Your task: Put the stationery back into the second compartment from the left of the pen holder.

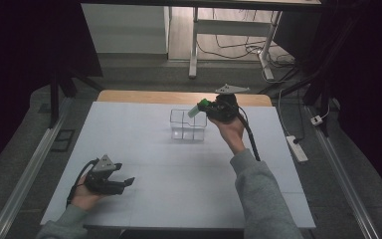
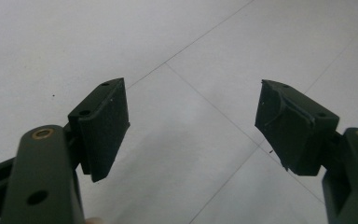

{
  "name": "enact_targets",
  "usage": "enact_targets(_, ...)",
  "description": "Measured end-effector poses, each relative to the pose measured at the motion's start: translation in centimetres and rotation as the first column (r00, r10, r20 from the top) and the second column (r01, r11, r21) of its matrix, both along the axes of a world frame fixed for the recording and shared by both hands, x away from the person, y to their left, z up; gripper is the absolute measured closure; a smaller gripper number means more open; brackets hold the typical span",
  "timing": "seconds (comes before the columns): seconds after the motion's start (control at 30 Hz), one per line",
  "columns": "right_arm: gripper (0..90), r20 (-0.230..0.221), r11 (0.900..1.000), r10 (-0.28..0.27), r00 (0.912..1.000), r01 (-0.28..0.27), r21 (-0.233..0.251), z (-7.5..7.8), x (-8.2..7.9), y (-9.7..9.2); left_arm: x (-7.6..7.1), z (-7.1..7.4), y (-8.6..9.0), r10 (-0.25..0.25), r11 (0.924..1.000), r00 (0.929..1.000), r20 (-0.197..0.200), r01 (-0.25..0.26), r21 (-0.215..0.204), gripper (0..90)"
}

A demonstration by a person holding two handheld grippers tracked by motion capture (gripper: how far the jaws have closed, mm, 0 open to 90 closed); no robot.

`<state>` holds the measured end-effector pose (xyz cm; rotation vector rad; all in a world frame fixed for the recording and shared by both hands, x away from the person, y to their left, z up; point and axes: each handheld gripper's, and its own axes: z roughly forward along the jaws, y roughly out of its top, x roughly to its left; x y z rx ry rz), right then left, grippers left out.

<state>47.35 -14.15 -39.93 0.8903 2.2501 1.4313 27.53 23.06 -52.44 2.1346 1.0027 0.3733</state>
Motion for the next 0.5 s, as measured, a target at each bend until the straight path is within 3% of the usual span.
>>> enact_targets(0.23,72.2,-0.032,0.9997,0.014,0.9994,-0.014,-0.02,-1.5,0.8,0.9,0.0,-0.1,0.0,0.001,1.0,1.0,-0.002,-0.001,0.009,24.9)
enact_targets(0.33,60.4,-0.034,0.9999,0.005,0.9994,-0.006,-0.013,-1.8,1.0,1.0,0.0,-0.1,0.0,0.002,0.9999,1.0,-0.003,-0.002,0.013,24.8)
enact_targets(0.5,50.7,-0.028,0.9998,-0.004,0.9996,0.003,-0.021,-1.6,0.8,0.7,0.1,-0.2,0.1,0.002,0.9999,1.0,-0.004,-0.002,0.01,24.8)
